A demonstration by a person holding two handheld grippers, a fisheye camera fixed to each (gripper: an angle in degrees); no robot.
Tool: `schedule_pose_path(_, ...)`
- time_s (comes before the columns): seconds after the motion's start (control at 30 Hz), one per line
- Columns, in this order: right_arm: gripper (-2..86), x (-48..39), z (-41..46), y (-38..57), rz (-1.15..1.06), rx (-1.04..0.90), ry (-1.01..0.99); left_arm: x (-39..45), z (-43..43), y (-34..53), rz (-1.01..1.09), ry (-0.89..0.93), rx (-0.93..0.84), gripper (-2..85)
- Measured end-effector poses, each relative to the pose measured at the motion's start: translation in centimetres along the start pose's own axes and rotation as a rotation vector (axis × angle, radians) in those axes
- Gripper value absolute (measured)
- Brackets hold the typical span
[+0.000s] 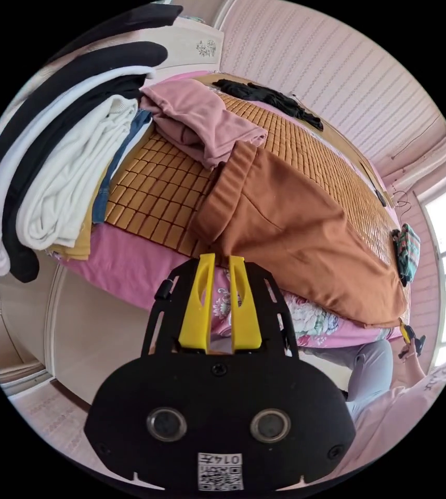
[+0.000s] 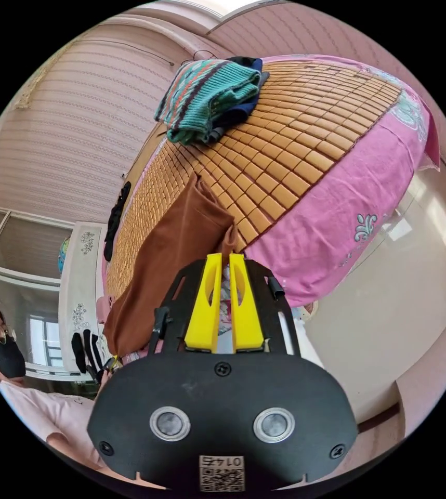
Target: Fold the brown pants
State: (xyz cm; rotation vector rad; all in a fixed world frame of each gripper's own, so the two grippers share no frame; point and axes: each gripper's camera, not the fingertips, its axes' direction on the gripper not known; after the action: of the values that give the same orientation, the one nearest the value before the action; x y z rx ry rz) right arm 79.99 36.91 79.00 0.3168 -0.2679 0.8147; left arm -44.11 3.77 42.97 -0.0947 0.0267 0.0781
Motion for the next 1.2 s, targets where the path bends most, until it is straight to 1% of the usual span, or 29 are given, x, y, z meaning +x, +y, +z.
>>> schedule_pose_path(0.07,2.4,0.5,-1.4,1.4,0.05,0.057,0.095,0.3,-1.8,0.8,-0.02,-0.021,0.039,7.0)
schedule_pose_path(0.1,2.9,0.2,-2.3,2.3,0.054,0.113,0.129,1.1,-3.3,1.3,-0.003,-0.025,0.091,7.1)
schedule_pose_path(0.13,3.7,-0.5,-2.7,3.0,0.028,0.158,0.127,1.8,-4.1,1.5,0.022,-0.022,0.114,7.2)
schedule_pose_path(0.17,4.2,-0.9,-2.8,3.3,0.012,0.172,0.12,3.6,-5.3,1.8,0.101,-0.018,0.137,7.2)
schedule_pose_path(0.27,7.2,-3.6,-0.8,3.5,-0.092,0.144,0.083,10.5,-5.4,2.4,0.32,-0.027,0.107,8.5)
schedule_pose_path(0.37,7.9,-5.5,2.5,2.7,-0.129,0.089,0.104,19.7,-3.1,3.9,0.558,0.059,0.103,10.3)
schedule_pose_path(0.4,6.1,-5.9,3.6,2.4,-0.125,0.083,0.102,23.4,-1.8,4.6,0.636,0.113,0.09,10.4)
schedule_pose_path(0.43,3.0,-6.6,4.3,2.3,-0.124,0.076,0.093,25.2,-1.1,5.1,0.678,0.148,0.078,10.5)
schedule_pose_path(0.5,2.2,-8.9,4.7,2.6,-0.171,0.114,0.133,31.3,1.8,6.7,0.807,0.269,0.022,10.2)
schedule_pose_path(0.53,2.1,-11.3,5.0,3.1,-0.259,0.147,0.161,32.6,2.3,7.0,0.829,0.294,0.016,10.1)
schedule_pose_path(0.6,2.3,-15.1,6.4,4.2,-0.4,0.147,0.183,36.7,4.4,7.7,0.87,0.361,-0.002,10.2)
schedule_pose_path(0.63,3.3,-17.1,7.9,4.8,-0.479,0.089,0.182,37.6,5.0,7.9,0.874,0.364,-0.014,10.4)
schedule_pose_path(0.7,5.9,-18.7,10.2,5.3,-0.534,-0.016,0.205,40.2,7.5,8.4,0.901,0.363,-0.093,10.7)
schedule_pose_path(0.77,7.6,-19.0,11.3,5.7,-0.52,-0.065,0.236,41.4,9.1,8.9,0.925,0.32,-0.154,10.8)
schedule_pose_path(0.8,7.9,-19.1,11.1,6.2,-0.528,-0.067,0.204,41.8,9.7,9.4,0.944,0.289,-0.155,10.8)
schedule_pose_path(0.9,8.1,-18.7,8.6,7.4,-0.5,0.038,0.202,42.0,9.5,10.4,0.968,0.277,-0.098,10.5)
schedule_pose_path(0.97,8.6,-17.9,6.8,7.5,-0.43,0.13,0.257,42.2,9.5,10.7,0.967,0.274,-0.083,10.5)
schedule_pose_path(1.03,11.6,-16.5,5.6,6.8,-0.322,0.215,0.306,42.6,9.4,11.0,0.978,0.261,-0.081,10.4)
schedule_pose_path(1.1,13.2,-15.7,6.1,5.5,-0.263,0.182,0.273,43.0,9.4,11.3,0.983,0.251,-0.079,9.4)
schedule_pose_path(1.17,12.6,-15.6,7.2,4.3,-0.251,0.131,0.231,43.3,9.3,11.6,1.005,0.231,-0.069,7.7)
schedule_pose_path(1.2,9.1,-15.7,8.1,3.7,-0.242,0.099,0.244,43.5,9.3,11.8,1.017,0.223,-0.067,6.4)
